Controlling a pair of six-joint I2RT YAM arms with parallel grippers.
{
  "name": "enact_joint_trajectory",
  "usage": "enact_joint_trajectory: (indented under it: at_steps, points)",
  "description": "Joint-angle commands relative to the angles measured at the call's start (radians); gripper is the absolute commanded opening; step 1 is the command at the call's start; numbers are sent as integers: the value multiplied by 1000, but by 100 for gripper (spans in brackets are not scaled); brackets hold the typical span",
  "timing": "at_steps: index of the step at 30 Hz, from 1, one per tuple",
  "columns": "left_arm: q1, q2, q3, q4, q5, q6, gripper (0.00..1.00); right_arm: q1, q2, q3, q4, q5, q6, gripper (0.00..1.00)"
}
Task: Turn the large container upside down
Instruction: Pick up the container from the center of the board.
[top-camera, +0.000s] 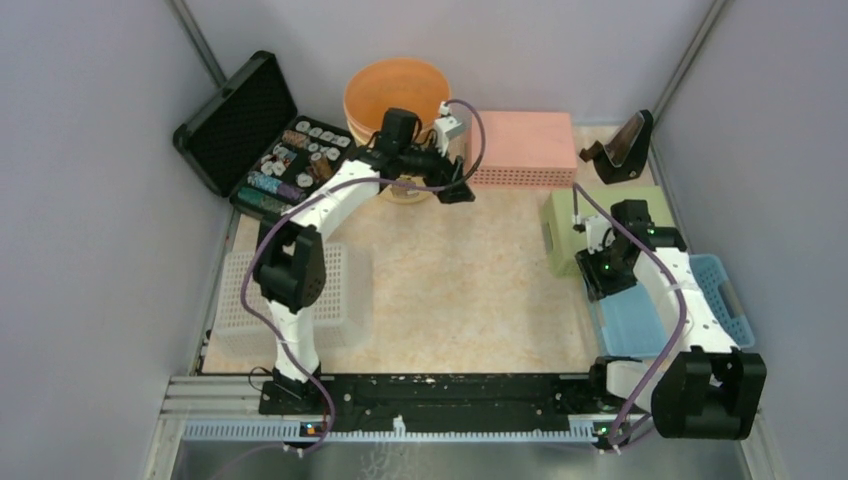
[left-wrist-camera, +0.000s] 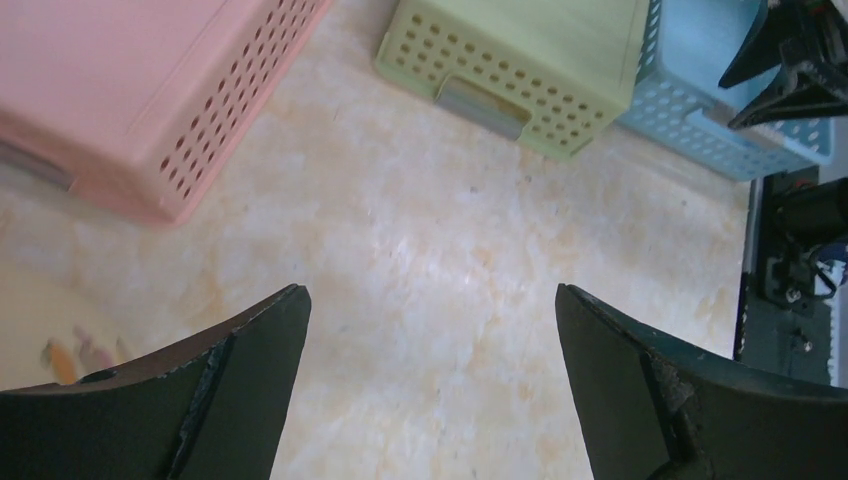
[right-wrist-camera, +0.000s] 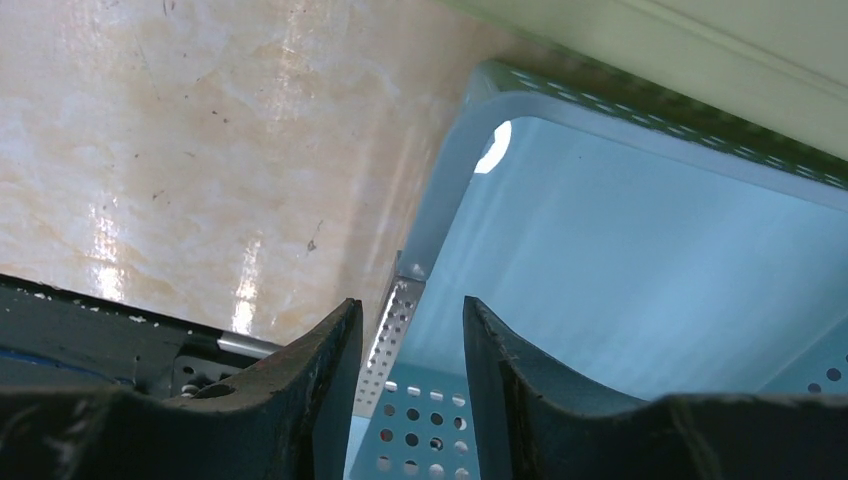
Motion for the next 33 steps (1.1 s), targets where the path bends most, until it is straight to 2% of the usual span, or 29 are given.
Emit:
enact_joint_trajectory:
  at_steps: [1,5,12,21,25,33]
  points:
    - [41,-164,-140,-56,-29,142,99,42,58,2,37,73,61,42]
    - [75,-280,-250,-53,-50,180,99,60,103,2,43,78,92,40]
    - [93,-391,-364,-1,-99,185,99,63,147,57,40,90,113,31]
    - [94,-405,-371,21,-93,163,99,65,149,109,29,103,129,10]
    - [94,-408,-378,23,-90,163,99,65,129,134,4,39,134,2]
    - [96,-419,-382,24,-80,165,99,65,51,273,-75,32,135,0]
